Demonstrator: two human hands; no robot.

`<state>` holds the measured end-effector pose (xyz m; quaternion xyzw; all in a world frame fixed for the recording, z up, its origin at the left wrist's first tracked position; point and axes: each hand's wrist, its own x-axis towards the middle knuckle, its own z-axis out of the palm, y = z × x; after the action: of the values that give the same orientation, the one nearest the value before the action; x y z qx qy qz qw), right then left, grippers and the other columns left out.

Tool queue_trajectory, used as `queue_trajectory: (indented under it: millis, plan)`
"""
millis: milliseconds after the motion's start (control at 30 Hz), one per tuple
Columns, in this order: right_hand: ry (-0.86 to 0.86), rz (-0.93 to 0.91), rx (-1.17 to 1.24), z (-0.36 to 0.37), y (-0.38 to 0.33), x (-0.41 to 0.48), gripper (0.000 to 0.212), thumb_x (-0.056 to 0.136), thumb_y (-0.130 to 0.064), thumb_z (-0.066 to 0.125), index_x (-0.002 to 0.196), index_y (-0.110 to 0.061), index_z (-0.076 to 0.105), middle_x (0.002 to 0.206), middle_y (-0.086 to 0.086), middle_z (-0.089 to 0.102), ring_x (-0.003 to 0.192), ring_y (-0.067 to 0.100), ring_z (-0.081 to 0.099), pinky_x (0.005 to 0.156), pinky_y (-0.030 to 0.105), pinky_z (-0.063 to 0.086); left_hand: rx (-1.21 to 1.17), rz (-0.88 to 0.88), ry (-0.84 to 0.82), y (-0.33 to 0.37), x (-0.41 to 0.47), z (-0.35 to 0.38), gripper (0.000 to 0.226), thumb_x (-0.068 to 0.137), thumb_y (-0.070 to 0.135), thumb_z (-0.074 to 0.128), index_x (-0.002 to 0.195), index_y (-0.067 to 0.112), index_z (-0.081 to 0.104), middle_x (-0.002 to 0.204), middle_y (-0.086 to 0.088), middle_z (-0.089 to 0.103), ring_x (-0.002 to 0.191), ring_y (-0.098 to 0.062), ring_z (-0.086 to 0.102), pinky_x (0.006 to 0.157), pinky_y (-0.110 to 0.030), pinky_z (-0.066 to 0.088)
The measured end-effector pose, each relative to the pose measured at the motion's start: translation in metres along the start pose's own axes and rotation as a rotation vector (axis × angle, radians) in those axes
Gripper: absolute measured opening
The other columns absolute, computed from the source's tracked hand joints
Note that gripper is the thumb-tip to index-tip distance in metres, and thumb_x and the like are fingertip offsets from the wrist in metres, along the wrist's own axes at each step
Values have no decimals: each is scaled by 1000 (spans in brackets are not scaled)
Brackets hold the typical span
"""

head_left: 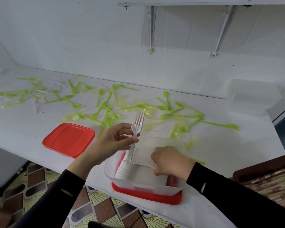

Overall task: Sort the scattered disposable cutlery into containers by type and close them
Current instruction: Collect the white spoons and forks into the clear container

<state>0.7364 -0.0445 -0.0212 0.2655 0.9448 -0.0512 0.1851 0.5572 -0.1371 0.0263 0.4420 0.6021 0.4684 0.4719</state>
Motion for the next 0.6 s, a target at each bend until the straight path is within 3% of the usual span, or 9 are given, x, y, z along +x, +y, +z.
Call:
queue_trajectory:
  millis: [200,300,367,433,500,600]
  plan:
    - [-16,58,92,-3,-4,2,25,88,-28,62,102,-7,63,99,10,68,90,29,67,58,26,38,49,18,-52,-8,3,3,38,77,15,76,113,10,64,111,-15,68,104,-31,68,90,-39,56]
    - [-88,87,290,-6,2,0,27,87,-35,68,92,-8,65,74,5,73,71,22,71,62,25,48,237,56,-101,-15,4,7,30,80,12,78,107,20,68,100,1,72,96,-19,71,84,-25,54]
    - [-161,114,515,-4,8,-1,20,84,-26,74,84,-9,63,63,5,67,54,20,64,62,27,52,416,56,-157,-18,4,9,28,81,16,79,104,27,69,97,13,71,91,-7,70,81,-20,53]
    - [-212,143,650,-4,12,-4,21,80,-10,75,72,-13,57,64,9,65,51,20,59,63,30,53,576,48,-221,-21,4,9,25,81,19,80,101,31,70,95,18,71,90,1,67,79,-18,54]
    - [-207,125,610,-5,15,-3,24,77,-1,73,65,-13,55,70,16,68,52,20,59,62,30,53,669,30,-274,-22,3,8,26,81,20,79,98,35,67,96,18,69,88,3,65,78,-18,54]
    - [-221,95,514,-8,19,0,13,75,-3,75,74,-6,63,74,16,69,55,22,61,54,24,50,726,4,-350,-19,3,5,26,84,21,76,100,37,64,99,19,66,90,4,63,81,-18,54]
